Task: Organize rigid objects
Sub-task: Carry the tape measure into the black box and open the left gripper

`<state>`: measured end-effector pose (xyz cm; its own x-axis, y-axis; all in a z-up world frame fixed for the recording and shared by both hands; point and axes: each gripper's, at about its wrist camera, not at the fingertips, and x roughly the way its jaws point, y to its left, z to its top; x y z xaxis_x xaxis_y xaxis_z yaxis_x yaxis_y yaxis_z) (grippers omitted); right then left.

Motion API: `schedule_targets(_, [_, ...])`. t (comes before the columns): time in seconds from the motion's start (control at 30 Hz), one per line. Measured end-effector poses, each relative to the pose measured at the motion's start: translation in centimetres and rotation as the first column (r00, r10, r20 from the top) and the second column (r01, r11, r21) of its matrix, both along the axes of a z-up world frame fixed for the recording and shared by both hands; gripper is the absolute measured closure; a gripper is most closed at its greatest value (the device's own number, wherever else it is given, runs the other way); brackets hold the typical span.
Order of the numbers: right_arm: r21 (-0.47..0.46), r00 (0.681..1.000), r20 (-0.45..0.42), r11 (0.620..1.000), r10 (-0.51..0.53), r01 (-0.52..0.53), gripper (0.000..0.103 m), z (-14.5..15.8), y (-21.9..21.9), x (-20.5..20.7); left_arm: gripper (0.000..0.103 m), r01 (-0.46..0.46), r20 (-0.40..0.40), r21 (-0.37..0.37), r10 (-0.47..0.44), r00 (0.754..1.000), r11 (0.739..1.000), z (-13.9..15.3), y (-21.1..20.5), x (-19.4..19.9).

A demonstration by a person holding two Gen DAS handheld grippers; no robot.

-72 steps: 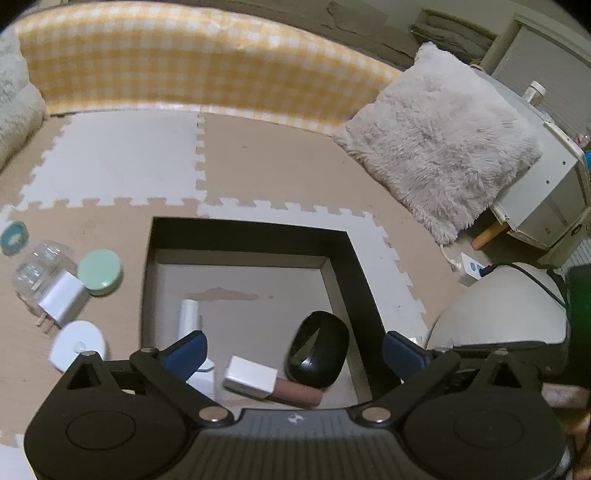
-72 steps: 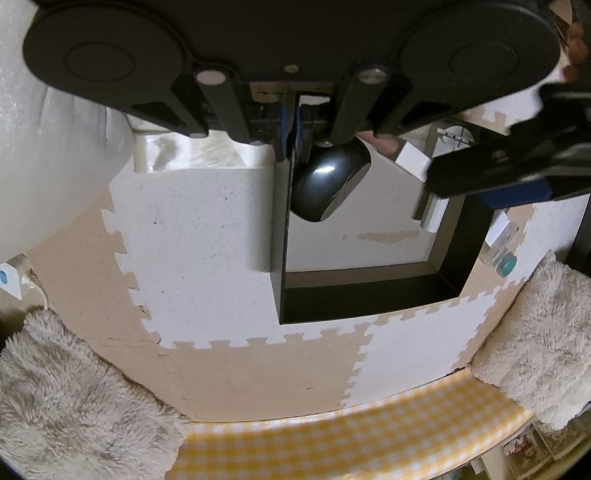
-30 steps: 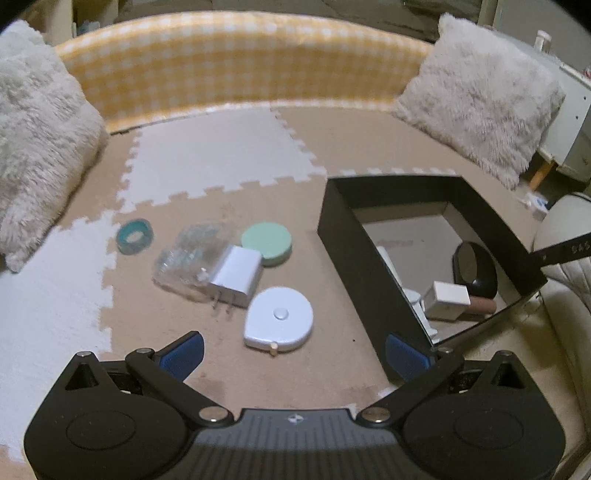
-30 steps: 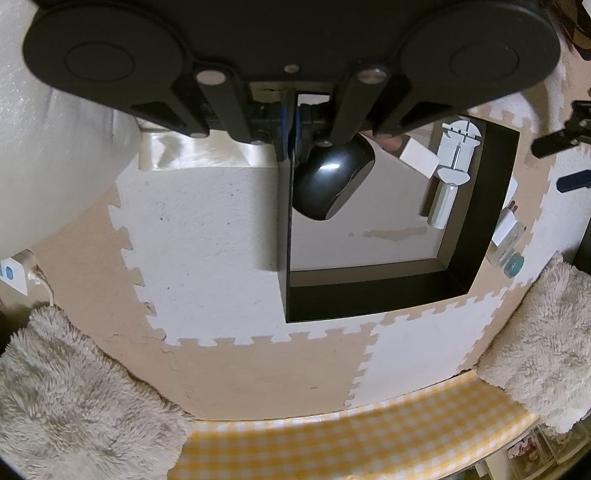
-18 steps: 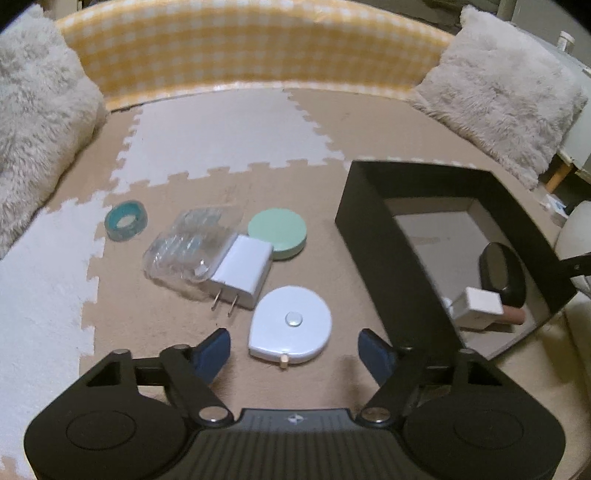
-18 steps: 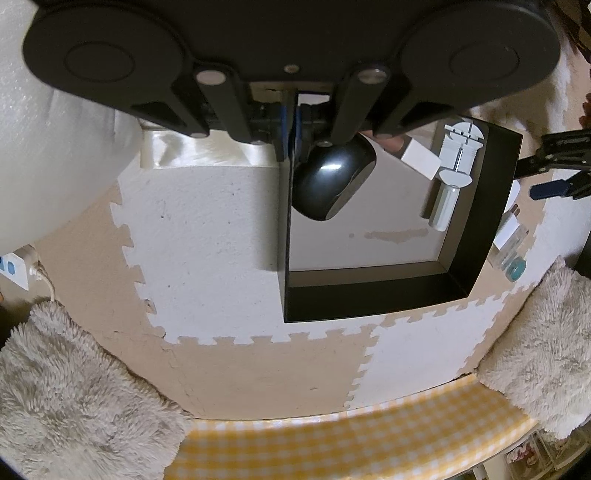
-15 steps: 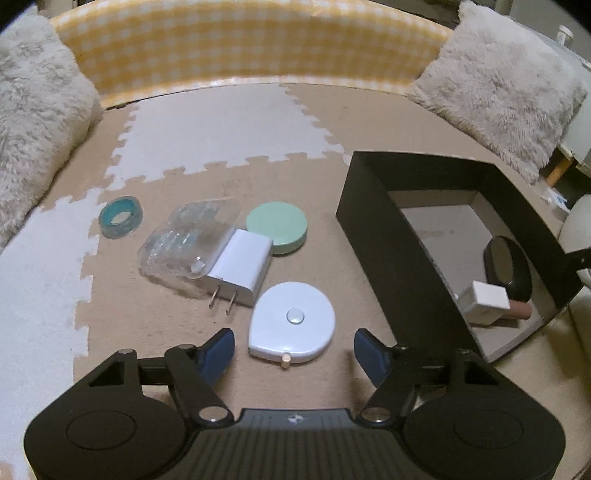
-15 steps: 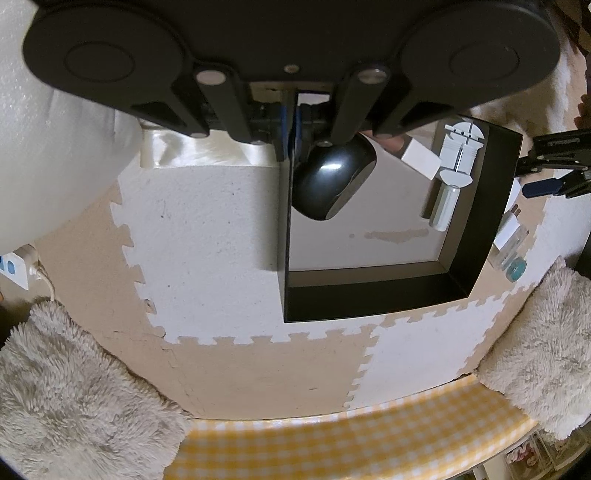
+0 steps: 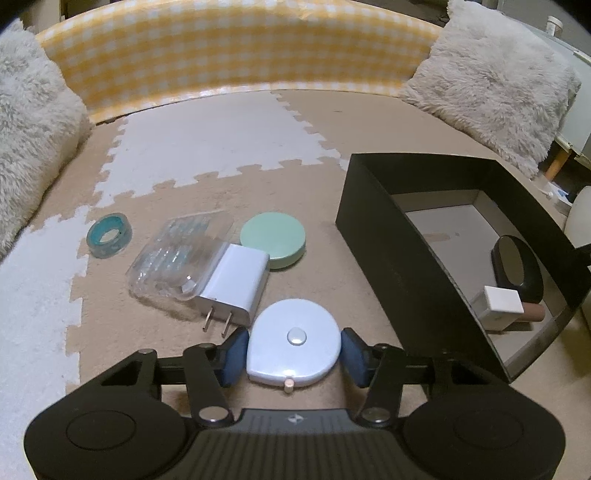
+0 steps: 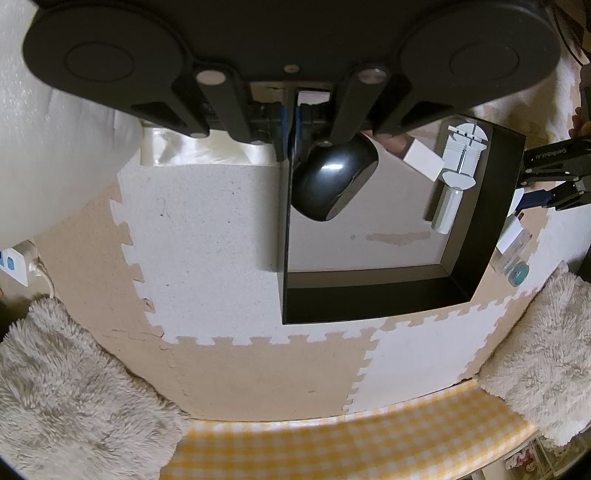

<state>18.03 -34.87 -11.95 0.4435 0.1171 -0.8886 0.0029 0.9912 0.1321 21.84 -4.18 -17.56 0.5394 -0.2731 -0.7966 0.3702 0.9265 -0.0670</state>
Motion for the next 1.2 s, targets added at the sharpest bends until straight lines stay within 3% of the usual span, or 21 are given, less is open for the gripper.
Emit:
schedule_targets(0.27, [0.0, 1.0, 0.0, 1.0, 0.0, 0.0, 0.098, 0.0, 0.0, 0.0, 0.049, -0.027, -0.03, 0.009, 0.027, 0.999, 1.0, 0.3, 0.1, 0.1])
schedule_targets(0.4, [-0.001, 1.0, 0.0, 1.0, 0.001, -0.001, 0.098, 0.0, 0.0, 0.0, 0.049, -0.063, -0.036, -0.035, 0.062, 0.997, 0.997, 1.6, 0.5, -0.2])
schedule_targets(0.6, [-0.001, 1.0, 0.0, 1.0, 0.0, 0.0, 0.098, 0.0, 0.0, 0.0, 0.049, -0.079, 0.033, -0.143, 0.084, 0.996, 0.987, 5.3, 0.5, -1.2])
schedule_targets(0.7, [-0.002, 1.0, 0.0, 1.0, 0.001, -0.001, 0.098, 0.0, 0.0, 0.0, 0.049, -0.045, 0.093, -0.174, 0.061, 0.994, 0.984, 7.2, -0.5, -2.0])
schedule_targets(0.83, [-0.012, 1.0, -0.002, 1.0, 0.005, -0.006, 0.099, 0.0, 0.2, 0.0, 0.049, 0.038, 0.11, -0.222, -0.014, 0.994, 0.974, 8.4, -3.5, -2.7])
schedule_targets(1.03, [-0.014, 1.0, -0.004, 1.0, 0.006, -0.006, 0.099, 0.0, 0.3, 0.0, 0.049, 0.172, 0.131, -0.214, -0.146, 0.981, 0.962, 7.7, -8.4, -3.2])
schedule_targets(1.2, [-0.025, 1.0, -0.006, 1.0, 0.01, -0.01, 0.099, 0.0, 0.4, 0.0, 0.049, 0.196, 0.144, -0.205, -0.169, 0.975, 0.959, 6.3, -10.2, -2.7])
